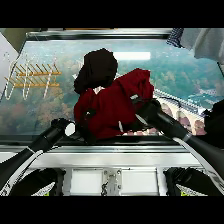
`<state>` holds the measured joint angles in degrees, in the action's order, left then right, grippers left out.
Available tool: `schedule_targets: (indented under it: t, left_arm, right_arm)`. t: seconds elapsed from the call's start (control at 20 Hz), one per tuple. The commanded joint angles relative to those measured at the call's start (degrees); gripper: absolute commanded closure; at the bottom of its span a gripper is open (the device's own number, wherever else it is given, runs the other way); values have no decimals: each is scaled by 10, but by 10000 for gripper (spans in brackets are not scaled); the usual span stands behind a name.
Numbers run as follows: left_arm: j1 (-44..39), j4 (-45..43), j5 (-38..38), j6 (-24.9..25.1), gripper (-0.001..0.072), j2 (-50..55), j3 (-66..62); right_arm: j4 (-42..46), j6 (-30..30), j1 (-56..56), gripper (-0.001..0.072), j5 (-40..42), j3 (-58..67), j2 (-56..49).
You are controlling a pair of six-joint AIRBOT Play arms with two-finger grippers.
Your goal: Fold the clothes and pants, and hang the long-sleeved shirts on hangers.
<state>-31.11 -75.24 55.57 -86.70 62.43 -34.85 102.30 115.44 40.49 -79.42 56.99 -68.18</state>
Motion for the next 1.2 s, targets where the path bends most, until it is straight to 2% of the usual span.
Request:
schedule_targets:
  t: [0.0,0.15,0.25,0.4,0.6,0.8,0.9,1.0,1.15]
  left_arm:
    - [3,18,-5,-77,84,-26,-2]
    - [0,19,-37,-173,83,-93,-5]
    - [-21,19,-71,-231,83,-127,-5]
    - [-74,17,-105,-297,85,-122,-11]
    - [-151,2,-89,-304,85,-13,-87]
    - [-242,-69,-31,-353,84,101,-171]
    - [-286,-93,-26,-367,85,141,-198]
    - [-312,-114,-15,-383,85,175,-217]
    - [-317,-168,40,-425,84,208,-242]
  right_arm:
    - [-5,56,27,683,32,-71,99]
    - [-8,101,52,683,64,-115,138]
    - [-8,102,68,683,75,-120,141]
    - [-9,113,74,683,104,-120,141]
    - [-9,115,74,683,116,-120,142]
    - [-9,137,71,683,117,-117,160]
    - [-9,139,71,683,117,-107,175]
    - [-10,139,71,683,116,-92,187]
    - [-10,138,71,683,115,-73,201]
